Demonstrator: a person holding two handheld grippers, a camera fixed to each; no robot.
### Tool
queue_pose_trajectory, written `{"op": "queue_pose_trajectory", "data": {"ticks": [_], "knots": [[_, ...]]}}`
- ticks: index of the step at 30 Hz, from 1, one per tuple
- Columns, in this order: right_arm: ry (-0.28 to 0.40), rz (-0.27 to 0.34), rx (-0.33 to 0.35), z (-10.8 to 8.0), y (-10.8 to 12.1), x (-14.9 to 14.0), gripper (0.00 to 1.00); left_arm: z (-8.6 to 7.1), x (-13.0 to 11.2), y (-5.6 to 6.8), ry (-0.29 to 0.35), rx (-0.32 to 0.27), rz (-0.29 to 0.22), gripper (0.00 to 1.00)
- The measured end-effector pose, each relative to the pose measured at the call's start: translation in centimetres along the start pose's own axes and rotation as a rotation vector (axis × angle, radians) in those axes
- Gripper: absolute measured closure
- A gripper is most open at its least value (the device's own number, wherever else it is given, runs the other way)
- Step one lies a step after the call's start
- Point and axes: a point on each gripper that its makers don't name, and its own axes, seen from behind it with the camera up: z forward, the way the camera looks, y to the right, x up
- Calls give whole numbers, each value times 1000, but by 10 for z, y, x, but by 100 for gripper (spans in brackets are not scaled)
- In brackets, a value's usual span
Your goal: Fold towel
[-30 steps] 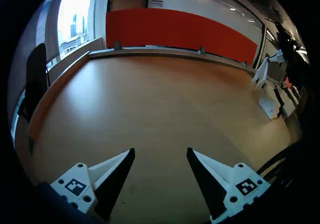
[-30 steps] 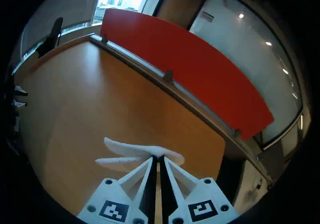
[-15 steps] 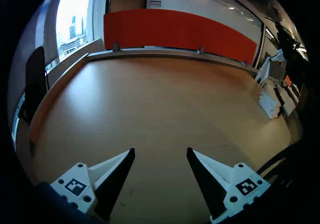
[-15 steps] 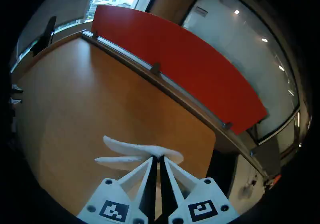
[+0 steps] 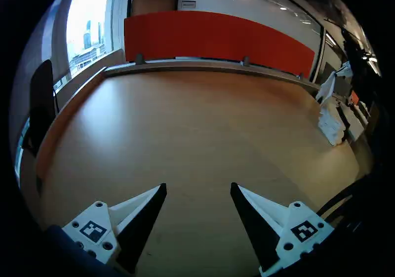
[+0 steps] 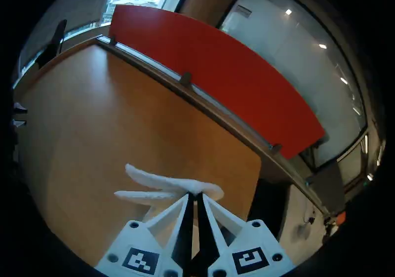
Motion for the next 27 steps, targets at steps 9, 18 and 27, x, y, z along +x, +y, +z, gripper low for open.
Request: {"op": "queue_pose_trajectory", "data": {"ticks": [9, 18, 27], "knots": [[-12, 56, -11, -19, 1, -43, 95, 2, 2, 8, -1, -14, 23, 4], [-59, 132, -14, -28, -8, -103, 95, 2, 1, 10, -2, -21, 38, 4], [-141, 188, -3, -25, -26, -162, 95, -1, -1, 7, -7, -18, 43, 4]]}}
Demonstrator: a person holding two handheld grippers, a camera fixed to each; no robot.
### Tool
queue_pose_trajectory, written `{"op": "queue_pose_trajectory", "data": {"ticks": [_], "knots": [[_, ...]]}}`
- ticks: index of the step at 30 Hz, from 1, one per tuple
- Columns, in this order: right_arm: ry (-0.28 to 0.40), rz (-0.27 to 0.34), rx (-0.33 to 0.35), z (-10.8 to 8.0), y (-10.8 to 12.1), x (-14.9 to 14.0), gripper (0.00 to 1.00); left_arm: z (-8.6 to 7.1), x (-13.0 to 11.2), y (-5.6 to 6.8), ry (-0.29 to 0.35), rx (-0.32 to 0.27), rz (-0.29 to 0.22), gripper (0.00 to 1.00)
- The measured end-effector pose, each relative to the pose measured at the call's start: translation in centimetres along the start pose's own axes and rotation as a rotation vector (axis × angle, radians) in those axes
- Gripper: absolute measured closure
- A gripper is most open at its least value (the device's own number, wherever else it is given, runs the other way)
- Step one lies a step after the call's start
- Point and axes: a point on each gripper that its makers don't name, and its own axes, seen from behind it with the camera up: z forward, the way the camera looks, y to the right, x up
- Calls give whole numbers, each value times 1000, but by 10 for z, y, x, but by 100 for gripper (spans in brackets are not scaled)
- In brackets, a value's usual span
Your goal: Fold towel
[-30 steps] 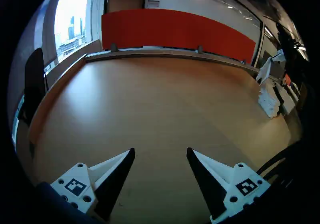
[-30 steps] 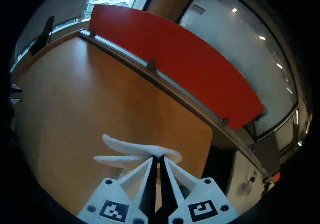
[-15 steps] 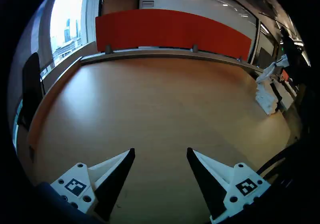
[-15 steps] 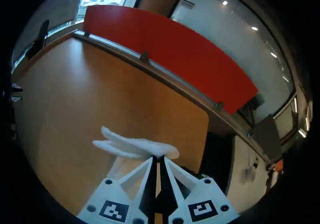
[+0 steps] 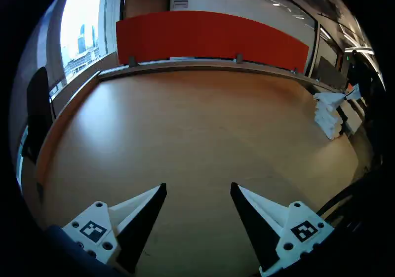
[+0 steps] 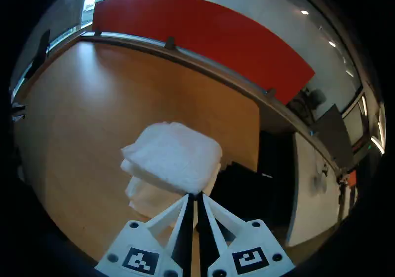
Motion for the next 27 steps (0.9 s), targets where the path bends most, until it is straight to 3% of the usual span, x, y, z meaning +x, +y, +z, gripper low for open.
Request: {"op": "queue_pose_trajectory", "data": {"ticks": [9, 27], "knots": [[-49, 31, 12, 11, -5, -31, 95, -3, -1, -1, -2, 4, 4, 4], [-131, 46, 25, 14, 2, -69, 95, -5, -5, -1, -7, 13, -4, 4]]}}
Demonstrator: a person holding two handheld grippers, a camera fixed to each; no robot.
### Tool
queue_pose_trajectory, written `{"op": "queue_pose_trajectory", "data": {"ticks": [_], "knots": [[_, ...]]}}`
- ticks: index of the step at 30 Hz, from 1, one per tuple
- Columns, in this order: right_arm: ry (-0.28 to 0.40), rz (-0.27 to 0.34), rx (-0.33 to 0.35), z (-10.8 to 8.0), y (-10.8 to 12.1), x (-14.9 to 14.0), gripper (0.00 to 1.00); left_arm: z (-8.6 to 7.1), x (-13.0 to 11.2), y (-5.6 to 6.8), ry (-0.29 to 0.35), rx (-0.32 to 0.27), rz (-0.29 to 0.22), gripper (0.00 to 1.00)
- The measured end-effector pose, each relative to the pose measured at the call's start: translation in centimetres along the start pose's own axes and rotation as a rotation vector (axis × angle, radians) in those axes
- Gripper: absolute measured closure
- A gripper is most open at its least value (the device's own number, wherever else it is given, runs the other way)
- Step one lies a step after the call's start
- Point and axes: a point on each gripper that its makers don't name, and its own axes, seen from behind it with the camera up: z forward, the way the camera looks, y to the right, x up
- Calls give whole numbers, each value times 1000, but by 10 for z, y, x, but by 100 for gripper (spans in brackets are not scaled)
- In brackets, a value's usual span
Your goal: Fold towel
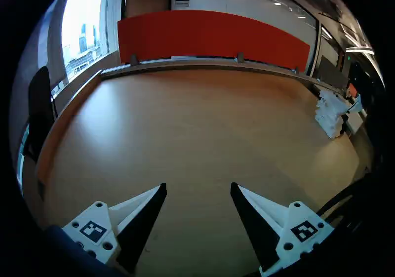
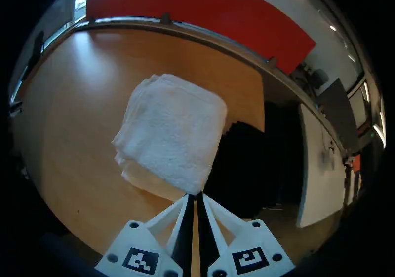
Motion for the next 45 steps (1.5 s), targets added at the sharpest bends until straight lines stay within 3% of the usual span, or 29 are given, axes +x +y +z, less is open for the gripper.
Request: {"op": "queue_pose_trajectory", "data": {"ticks": [16, 29, 41, 45], "knots": [[-42, 3, -10, 9, 3, -14, 95, -1, -3, 0, -8, 5, 2, 4], [-44, -4, -52, 14, 6, -13, 80, 0, -3, -2, -12, 5, 4, 4], [-55, 9, -86, 17, 12, -16, 80, -3, -5, -5, -16, 8, 9, 4], [-55, 10, -89, 17, 12, -17, 72, -4, -7, -5, -18, 8, 6, 4]]}}
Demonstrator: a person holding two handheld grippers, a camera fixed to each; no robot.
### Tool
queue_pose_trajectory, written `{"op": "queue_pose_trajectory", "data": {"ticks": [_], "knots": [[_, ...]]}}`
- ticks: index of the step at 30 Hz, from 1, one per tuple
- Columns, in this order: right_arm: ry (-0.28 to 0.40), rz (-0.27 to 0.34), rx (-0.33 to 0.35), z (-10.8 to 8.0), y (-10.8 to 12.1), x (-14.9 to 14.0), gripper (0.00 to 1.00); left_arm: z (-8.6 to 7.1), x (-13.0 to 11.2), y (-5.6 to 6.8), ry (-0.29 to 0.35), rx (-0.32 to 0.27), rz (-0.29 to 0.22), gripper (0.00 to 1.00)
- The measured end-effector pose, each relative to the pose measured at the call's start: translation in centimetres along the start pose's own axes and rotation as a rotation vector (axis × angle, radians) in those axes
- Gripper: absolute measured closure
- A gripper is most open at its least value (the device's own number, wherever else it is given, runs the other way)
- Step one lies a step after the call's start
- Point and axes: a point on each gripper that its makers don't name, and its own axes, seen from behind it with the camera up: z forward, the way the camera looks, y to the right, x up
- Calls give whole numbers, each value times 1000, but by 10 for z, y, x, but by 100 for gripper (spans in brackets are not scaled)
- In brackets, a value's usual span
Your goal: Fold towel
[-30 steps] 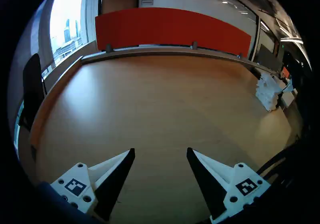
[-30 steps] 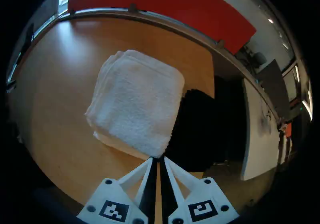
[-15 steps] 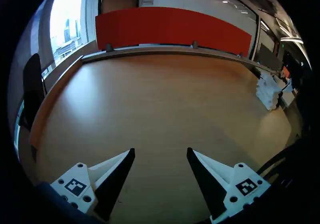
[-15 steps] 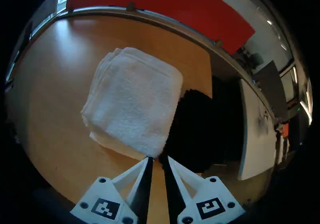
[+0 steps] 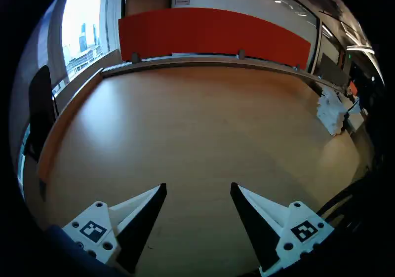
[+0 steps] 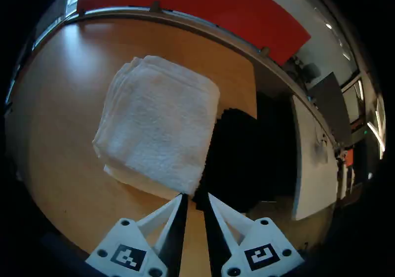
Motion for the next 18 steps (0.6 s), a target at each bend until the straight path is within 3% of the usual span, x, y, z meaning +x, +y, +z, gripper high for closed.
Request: {"op": "queue_pose_trajectory", "data": {"ticks": [8, 12, 15, 18], "knots": [[-3, -4, -12, 0, -1, -3, 34, 0, -1, 2, 1, -3, 3, 4], [0, 0, -19, 0, -2, -2, 27, 0, -1, 2, 2, -5, 4, 4], [13, 9, -13, -2, -5, 2, 5, 0, -1, 2, 3, -6, 6, 4], [36, 30, -5, -4, -7, 9, 1, 1, -1, 1, 3, -6, 5, 4]]}}
